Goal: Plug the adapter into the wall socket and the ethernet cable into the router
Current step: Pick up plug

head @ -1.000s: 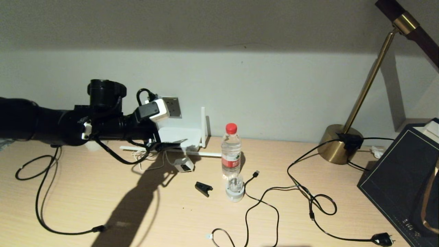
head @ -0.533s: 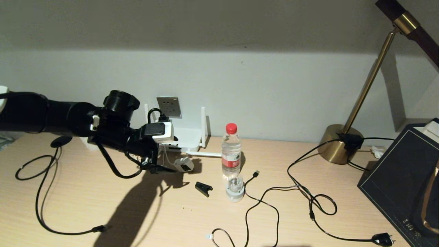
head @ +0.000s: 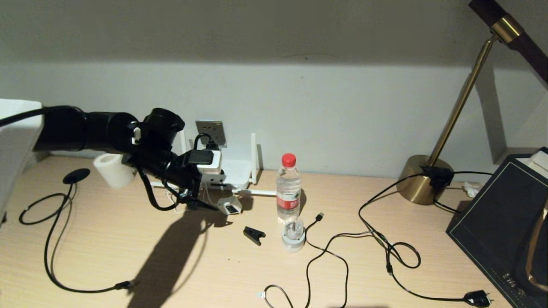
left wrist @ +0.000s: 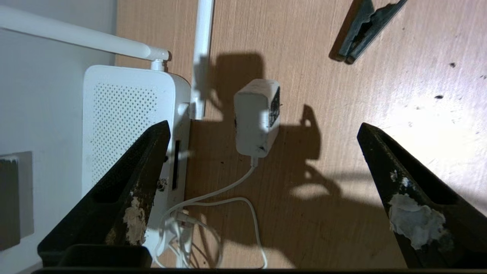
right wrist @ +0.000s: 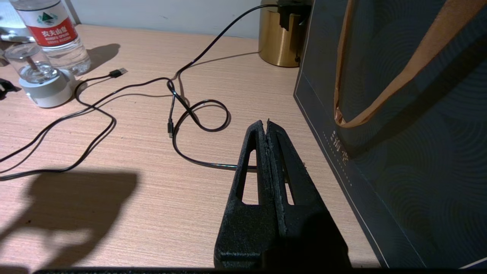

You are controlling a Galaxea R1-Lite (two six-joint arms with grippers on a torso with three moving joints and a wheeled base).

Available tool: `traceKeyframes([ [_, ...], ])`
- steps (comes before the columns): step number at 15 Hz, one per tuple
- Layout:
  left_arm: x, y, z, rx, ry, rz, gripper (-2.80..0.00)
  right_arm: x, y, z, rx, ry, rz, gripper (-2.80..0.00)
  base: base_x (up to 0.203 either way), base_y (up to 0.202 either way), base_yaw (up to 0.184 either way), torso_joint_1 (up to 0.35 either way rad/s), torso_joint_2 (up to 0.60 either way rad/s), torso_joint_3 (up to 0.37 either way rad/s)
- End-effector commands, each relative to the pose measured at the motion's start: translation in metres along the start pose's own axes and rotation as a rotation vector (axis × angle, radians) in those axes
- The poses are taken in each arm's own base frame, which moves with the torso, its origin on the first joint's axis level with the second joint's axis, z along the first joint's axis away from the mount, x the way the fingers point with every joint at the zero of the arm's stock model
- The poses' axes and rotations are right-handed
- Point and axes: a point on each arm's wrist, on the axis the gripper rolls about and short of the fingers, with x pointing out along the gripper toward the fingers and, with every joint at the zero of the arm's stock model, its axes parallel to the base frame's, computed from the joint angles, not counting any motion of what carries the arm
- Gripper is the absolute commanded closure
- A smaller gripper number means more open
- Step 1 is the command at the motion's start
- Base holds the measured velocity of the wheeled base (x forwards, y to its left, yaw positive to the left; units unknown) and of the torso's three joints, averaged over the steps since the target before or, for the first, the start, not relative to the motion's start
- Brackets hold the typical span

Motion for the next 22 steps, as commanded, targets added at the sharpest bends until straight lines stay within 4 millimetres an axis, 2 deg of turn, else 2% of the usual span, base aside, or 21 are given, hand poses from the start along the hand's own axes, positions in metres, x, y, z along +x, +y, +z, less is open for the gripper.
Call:
traceKeyframes([
  [1, 0.025, 0.011, -0.009, 0.005, 0.004, -0.033, -2.8, 0.0, 0.0, -0.001, 0.0, 0.006, 0.001, 0.0, 0.0, 0.0, 0.0, 0.0, 0.0, 0.0],
  [6, 0.058, 0.006, -0.014, 0.002, 0.028, -0.102, -2.8, 0.0, 0.0, -0.001, -0.001, 0.006, 0.0, 0.0, 0.0, 0.0, 0.0, 0.0, 0.0, 0.0],
  [11, 0.071, 0.004, -0.021, -0.007, 0.032, -0.123, -2.8, 0.0, 0.0, -0.001, 0.0, 0.004, 0.0, 0.0, 0.0, 0.0, 0.0, 0.0, 0.0, 0.0],
  [22, 0.078, 0.002, -0.024, 0.015, 0.037, -0.136, -2.8, 0.0, 0.0, -0.001, 0.0, 0.005, 0.0, 0.0, 0.0, 0.0, 0.0, 0.0, 0.0, 0.0],
])
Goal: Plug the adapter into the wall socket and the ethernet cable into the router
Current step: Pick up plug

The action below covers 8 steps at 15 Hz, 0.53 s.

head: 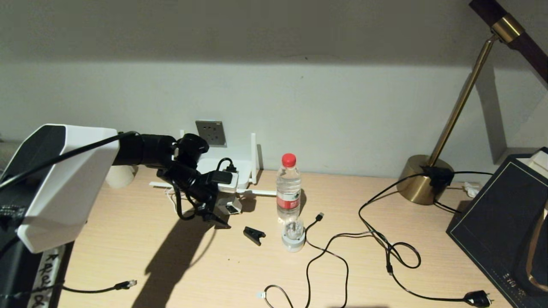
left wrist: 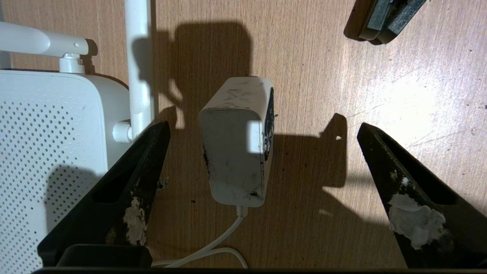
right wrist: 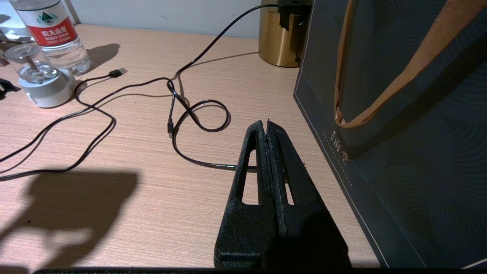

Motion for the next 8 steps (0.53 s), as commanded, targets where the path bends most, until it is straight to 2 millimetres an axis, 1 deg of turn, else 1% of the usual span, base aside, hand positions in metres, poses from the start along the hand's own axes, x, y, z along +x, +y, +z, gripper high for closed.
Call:
traceKeyframes([
  [1, 0.0031, -0.001, -0.0005, 0.006, -0.002, -0.01, -2.8, 0.0004, 0.0, -0.0012, 0.0, 0.006, -0.001, 0.0, 0.0, 0.0, 0.0, 0.0, 0.0, 0.0],
  [7, 0.0074, -0.002, -0.0019, 0.003, -0.002, -0.021, -2.8, 0.0004, 0.0, -0.0012, 0.0, 0.006, 0.001, 0.0, 0.0, 0.0, 0.0, 0.0, 0.0, 0.0],
  [8, 0.0087, -0.0022, -0.002, 0.003, -0.002, -0.023, -2.43, 0.0004, 0.0, -0.0012, 0.0, 0.006, 0.001, 0.0, 0.0, 0.0, 0.0, 0.0, 0.0, 0.0],
])
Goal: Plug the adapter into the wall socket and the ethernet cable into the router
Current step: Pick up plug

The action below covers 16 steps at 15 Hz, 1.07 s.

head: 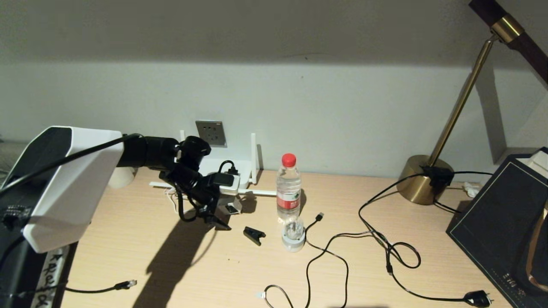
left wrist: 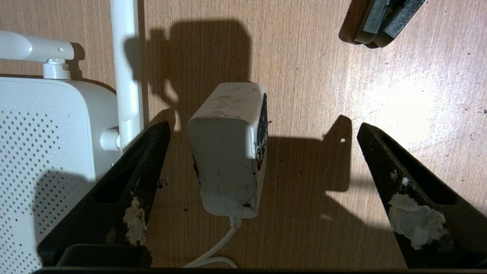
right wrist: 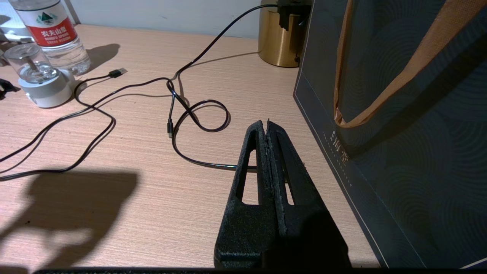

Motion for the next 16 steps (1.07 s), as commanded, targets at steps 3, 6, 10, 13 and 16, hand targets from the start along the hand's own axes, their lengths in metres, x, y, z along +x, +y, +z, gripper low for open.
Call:
traceKeyframes([
  [3, 0.004, -0.001, 0.0, 0.005, -0.003, -0.013, 0.0, 0.0, 0.0, -0.001, 0.0, 0.006, 0.001, 0.0, 0.0, 0.0, 0.0, 0.0, 0.0, 0.0],
  [6, 0.005, -0.001, 0.0, 0.006, -0.003, -0.014, 0.0, 0.0, 0.0, -0.001, 0.0, 0.006, 0.0, 0.0, 0.0, 0.0, 0.0, 0.0, 0.0, 0.0],
  [10, 0.005, -0.001, 0.001, 0.006, -0.005, -0.015, 0.0, 0.0, 0.0, -0.001, 0.0, 0.006, 0.0, 0.0, 0.0, 0.0, 0.0, 0.0, 0.0, 0.0],
  [13, -0.001, -0.002, 0.004, 0.002, -0.005, -0.016, 0.0, 0.0, 0.0, -0.001, 0.0, 0.006, 0.0, 0.0, 0.0, 0.0, 0.0, 0.0, 0.0, 0.0],
  [16, -0.03, -0.003, 0.019, -0.041, -0.015, 0.004, 0.0, 0.0, 0.0, -0.001, 0.0, 0.006, 0.001, 0.0, 0.0, 0.0, 0.0, 0.0, 0.0, 0.0],
])
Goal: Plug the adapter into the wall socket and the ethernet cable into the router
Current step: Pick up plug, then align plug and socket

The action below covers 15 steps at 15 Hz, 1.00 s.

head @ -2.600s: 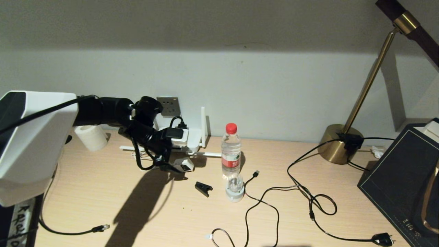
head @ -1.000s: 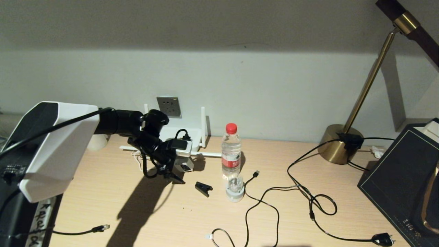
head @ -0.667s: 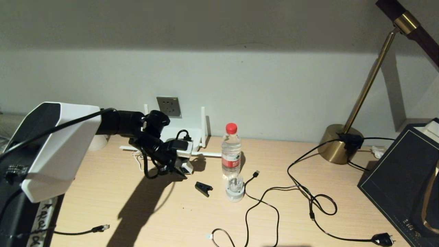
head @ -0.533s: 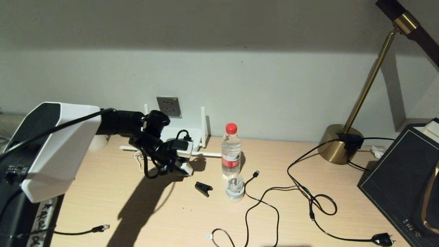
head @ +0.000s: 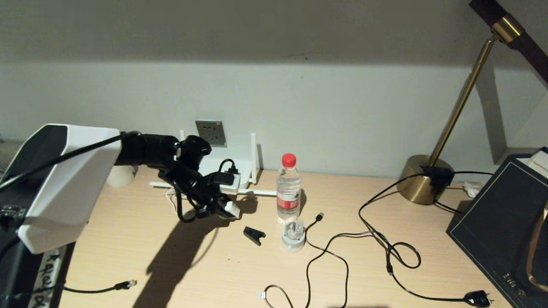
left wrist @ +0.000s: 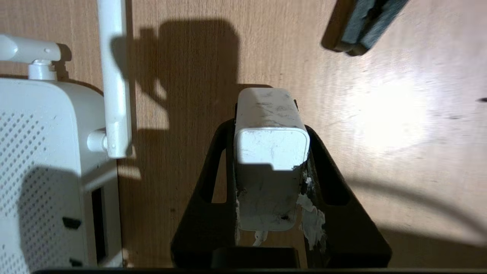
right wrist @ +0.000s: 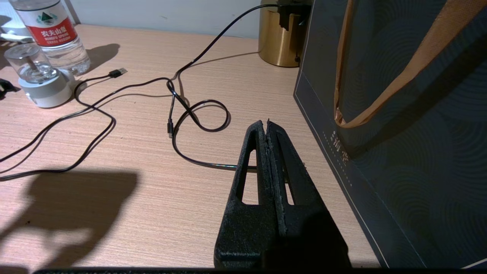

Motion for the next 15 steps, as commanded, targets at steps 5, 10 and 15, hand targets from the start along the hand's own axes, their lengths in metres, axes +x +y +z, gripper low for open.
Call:
traceKeyframes([
  [5, -0.106, -0.026, 0.053, -0.175, -0.186, 0.099, 0.0, 0.0, 0.0, -0.001, -0.002, 0.005, 0.0, 0.0, 0.0, 0.0, 0.0, 0.0, 0.0, 0.0],
  [10, -0.201, -0.079, 0.051, -0.378, -0.309, 0.202, 0.0, 0.0, 0.0, -0.001, -0.001, 0.006, 0.001, 0.0, 0.0, 0.0, 0.0, 0.0, 0.0, 0.0],
  [15, -0.286, -0.114, 0.059, -0.438, -0.356, 0.453, 0.0, 0.0, 0.0, -0.001, -0.001, 0.006, -0.001, 0.0, 0.0, 0.0, 0.0, 0.0, 0.0, 0.0],
])
